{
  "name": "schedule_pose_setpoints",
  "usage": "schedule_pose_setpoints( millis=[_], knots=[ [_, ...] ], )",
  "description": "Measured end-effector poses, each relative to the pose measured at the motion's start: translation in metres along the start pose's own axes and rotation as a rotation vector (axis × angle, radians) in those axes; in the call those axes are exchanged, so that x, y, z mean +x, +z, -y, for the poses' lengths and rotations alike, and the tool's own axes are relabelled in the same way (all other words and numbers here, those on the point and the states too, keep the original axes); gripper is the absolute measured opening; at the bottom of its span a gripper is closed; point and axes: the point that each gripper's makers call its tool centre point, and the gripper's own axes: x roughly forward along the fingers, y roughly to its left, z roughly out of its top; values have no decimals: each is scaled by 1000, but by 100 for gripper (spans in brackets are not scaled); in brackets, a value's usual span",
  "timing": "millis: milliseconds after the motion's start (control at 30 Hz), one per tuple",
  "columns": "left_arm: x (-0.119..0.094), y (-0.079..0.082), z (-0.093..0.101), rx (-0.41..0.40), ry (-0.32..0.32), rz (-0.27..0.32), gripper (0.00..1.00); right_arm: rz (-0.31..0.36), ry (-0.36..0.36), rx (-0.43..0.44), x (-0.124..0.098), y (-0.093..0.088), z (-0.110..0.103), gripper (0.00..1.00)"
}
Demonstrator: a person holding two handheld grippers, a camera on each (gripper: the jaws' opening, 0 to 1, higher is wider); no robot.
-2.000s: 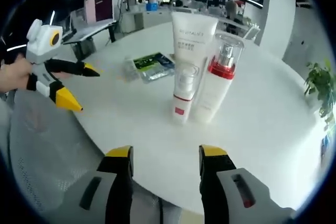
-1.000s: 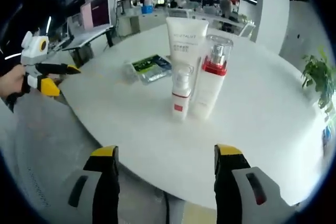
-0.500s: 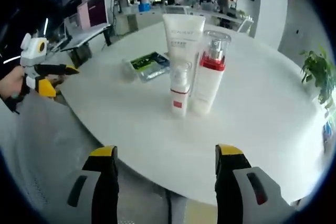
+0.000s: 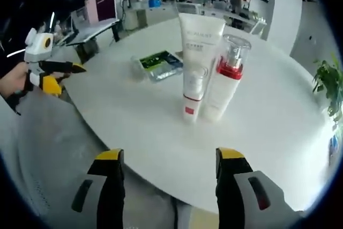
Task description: Arrange the skincare products in the storage area until every visible bottle or jar stands upright without overlapping.
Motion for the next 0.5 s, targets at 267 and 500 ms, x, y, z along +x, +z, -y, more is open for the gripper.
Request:
schedule_pose_setpoints(
  millis=[267,500],
  knots=[
    [0,-2,-8,-30,13,0,88,-16,29,-26,6,5,-11,68],
    [1,-2,-13,-18,21,-7,87,-27,50,-44,16,10,-16,67]
  ],
)
